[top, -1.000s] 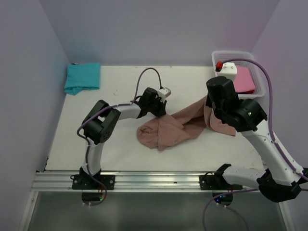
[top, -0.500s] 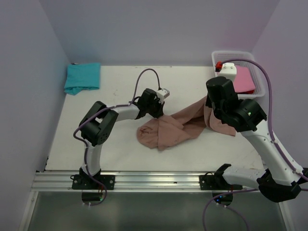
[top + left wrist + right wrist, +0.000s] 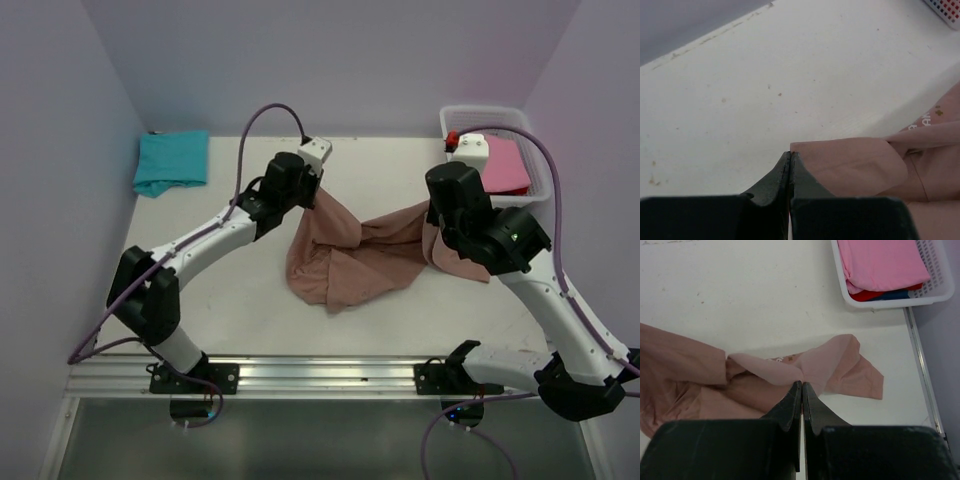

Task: Fold and stack the t-shirts
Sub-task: Flatten out the tshirt

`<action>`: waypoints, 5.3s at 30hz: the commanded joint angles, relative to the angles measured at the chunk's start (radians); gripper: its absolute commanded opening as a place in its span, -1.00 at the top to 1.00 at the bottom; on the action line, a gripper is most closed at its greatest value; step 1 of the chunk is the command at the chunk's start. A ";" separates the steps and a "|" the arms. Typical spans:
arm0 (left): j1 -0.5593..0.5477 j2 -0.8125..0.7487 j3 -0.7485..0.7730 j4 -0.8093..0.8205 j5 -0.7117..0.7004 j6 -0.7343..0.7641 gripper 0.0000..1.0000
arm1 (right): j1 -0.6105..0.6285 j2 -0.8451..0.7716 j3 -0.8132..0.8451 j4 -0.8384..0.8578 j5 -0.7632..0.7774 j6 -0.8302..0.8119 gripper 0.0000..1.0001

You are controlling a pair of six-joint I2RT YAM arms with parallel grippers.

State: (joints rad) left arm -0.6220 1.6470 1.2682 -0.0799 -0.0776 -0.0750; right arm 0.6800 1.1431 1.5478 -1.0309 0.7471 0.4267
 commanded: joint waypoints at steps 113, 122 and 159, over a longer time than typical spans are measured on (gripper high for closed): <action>0.596 -0.278 0.474 0.097 0.277 0.084 1.00 | -0.300 0.150 0.003 1.215 -0.268 -0.735 1.00; 0.505 -0.683 0.324 -0.004 0.193 0.129 1.00 | -0.215 -0.195 -0.169 1.083 -0.336 -0.749 1.00; 0.642 0.208 1.082 -0.014 0.272 -0.033 1.00 | -0.340 0.724 0.717 1.026 -0.239 -0.669 1.00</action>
State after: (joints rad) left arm 0.0223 2.1117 2.2444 -0.2295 0.1867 -0.1204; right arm 0.3214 2.1113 2.3184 -0.2218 0.5182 -0.1883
